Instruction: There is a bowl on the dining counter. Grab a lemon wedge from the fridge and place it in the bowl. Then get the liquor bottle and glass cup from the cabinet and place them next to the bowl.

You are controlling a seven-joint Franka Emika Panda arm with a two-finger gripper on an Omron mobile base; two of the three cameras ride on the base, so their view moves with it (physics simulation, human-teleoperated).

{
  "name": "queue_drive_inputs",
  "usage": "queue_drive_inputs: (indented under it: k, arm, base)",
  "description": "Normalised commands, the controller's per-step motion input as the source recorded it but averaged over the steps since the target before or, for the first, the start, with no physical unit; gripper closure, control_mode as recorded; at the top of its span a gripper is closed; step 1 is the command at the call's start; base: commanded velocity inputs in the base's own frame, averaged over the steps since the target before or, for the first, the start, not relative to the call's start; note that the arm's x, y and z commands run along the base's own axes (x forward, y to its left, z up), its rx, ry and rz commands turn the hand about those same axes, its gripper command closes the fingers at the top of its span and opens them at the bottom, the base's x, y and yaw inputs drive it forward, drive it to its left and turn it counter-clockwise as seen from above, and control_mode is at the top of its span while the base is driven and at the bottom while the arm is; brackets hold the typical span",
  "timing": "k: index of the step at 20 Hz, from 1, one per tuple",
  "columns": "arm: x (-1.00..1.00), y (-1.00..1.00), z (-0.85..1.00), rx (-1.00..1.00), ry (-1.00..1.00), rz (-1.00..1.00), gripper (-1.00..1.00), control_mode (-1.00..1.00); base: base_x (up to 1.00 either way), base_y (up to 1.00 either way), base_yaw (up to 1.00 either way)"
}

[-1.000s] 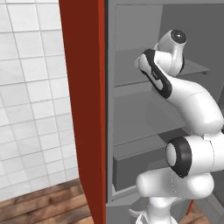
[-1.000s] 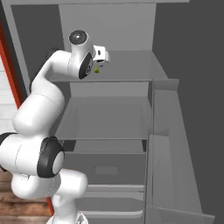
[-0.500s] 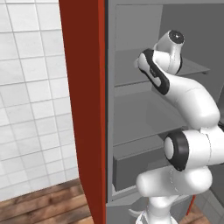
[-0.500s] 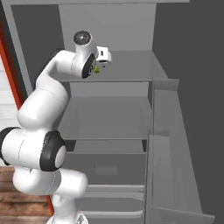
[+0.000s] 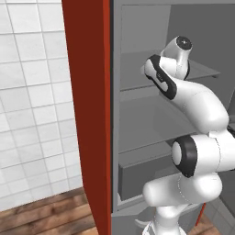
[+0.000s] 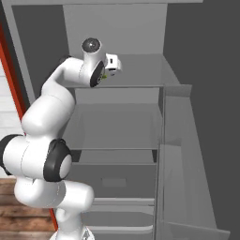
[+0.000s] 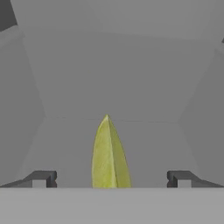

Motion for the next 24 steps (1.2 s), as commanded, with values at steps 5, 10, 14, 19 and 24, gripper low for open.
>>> queue_drive_inputs:
  k: [5,10,14,19,24]
  arm:
    - [0.0,-0.1,-0.26,0.0,0.0,0.0,-1.0,-1.0]
    - [0.06,-0.07,-0.29,0.0,0.0,0.0,-1.0,-1.0]
    - [0.2,0.0,-0.31,0.0,0.0,0.0,-1.0,-1.0]
    - [0.24,0.0,-0.37,0.0,0.02,0.0,1.0,-1.0]
    - [0.05,0.0,-0.44,0.0,0.01,0.0,1.0,-1.0]
  base:
    - [0.0,0.0,0.0]
    - [0.0,0.0,0.0]
    - [0.0,0.0,0.0]
    - [0.0,0.0,0.0]
    - [0.0,0.0,0.0]
